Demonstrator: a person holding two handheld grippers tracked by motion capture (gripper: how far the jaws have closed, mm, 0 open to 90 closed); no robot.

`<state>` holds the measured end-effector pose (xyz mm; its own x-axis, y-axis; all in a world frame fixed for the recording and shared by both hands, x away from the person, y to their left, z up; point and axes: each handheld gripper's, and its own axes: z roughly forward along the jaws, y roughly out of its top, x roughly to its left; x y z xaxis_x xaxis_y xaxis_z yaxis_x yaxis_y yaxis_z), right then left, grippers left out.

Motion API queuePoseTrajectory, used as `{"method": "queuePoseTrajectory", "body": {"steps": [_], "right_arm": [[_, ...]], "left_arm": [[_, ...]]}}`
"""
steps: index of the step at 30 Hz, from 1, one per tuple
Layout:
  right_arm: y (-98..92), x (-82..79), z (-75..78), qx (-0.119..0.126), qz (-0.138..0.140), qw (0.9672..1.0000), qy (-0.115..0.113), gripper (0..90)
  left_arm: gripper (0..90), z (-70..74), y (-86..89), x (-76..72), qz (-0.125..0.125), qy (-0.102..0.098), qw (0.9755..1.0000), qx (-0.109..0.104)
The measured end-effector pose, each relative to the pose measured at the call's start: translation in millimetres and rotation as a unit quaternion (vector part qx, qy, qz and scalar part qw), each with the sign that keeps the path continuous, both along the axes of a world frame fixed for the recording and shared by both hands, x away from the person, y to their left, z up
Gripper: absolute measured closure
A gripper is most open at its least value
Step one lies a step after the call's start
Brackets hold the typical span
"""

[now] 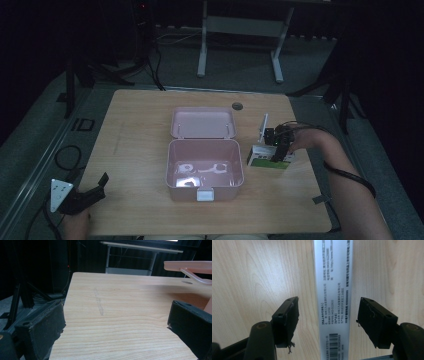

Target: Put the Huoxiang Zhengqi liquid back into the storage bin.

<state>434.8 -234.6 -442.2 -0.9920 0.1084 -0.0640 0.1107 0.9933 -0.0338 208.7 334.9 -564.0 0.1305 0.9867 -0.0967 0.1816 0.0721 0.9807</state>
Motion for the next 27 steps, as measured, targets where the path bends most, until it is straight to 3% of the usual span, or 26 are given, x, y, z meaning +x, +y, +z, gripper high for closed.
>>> {"method": "queuePoseTrajectory", "body": {"steps": [10,17,20,21,27], "right_arm": [[-0.5,3.2,-14.6,-0.009,0.000,1.0000,0.004,37.5],[-0.9,5.7,-22.8,-0.011,0.003,0.9999,0.008,52.1],[-0.9,6.2,-23.1,-0.012,0.002,0.9999,0.007,53.4],[-0.3,6.3,-23.1,-0.015,0.006,0.9998,0.010,58.8],[0.6,4.5,-21.5,-0.023,0.011,0.9995,0.021,61.7]], "left_arm": [[1.0,0.0,-0.2,-0.1,0.001,-0.001,1.0000,0.000],[1.0,0.0,-0.3,-0.1,0.000,0.000,1.0000,0.001],[1.0,0.0,-0.3,-0.1,0.000,-0.001,1.0000,0.001],[1.0,0.0,-0.1,-0.2,0.000,-0.001,1.0000,0.001],[1.0,-0.1,-0.1,-0.3,0.001,-0.002,1.0000,0.001]]}}
